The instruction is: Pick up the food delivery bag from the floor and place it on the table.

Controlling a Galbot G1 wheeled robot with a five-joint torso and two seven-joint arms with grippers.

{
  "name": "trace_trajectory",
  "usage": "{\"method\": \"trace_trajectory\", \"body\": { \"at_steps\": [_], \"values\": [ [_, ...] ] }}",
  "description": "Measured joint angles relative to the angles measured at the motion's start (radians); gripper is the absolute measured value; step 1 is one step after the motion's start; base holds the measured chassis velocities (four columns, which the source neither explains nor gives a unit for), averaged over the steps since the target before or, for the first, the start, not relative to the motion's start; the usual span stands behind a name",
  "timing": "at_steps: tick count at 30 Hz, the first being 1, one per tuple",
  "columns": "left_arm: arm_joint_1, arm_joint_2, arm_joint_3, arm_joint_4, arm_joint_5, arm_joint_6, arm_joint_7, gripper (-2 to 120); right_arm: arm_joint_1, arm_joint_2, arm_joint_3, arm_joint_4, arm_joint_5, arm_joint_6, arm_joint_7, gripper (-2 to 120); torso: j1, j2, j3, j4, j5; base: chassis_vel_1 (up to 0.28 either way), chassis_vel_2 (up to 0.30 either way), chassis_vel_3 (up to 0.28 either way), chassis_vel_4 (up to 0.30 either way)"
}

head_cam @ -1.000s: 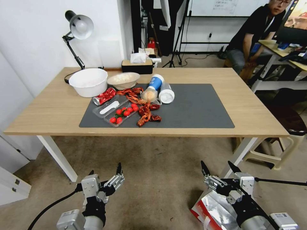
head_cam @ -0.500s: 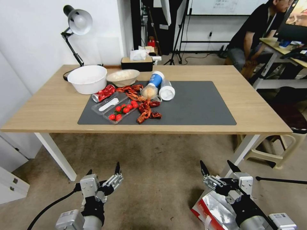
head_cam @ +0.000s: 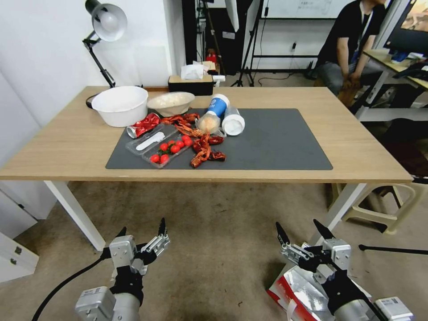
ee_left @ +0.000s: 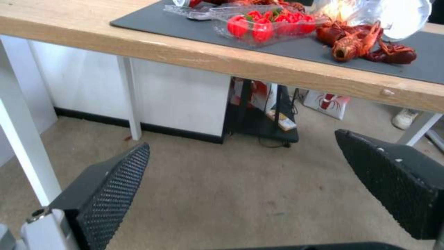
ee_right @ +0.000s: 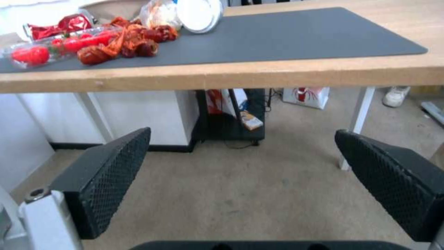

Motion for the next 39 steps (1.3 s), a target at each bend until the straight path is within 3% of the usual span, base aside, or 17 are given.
{"method": "trace_trajectory", "body": {
  "at_steps": [39],
  "values": [
    [-0.026, 0.01, -0.016, 0.0, -0.01, -0.014, 0.003, 100, 0.007, 0.009, -0.004, -0.022, -0.005, 0.02, -0.013, 100, -0.071, -0.171, -0.1, 0.0, -0.0001, 0.0, 0.0, 0.0, 0.0]
  ]
}}
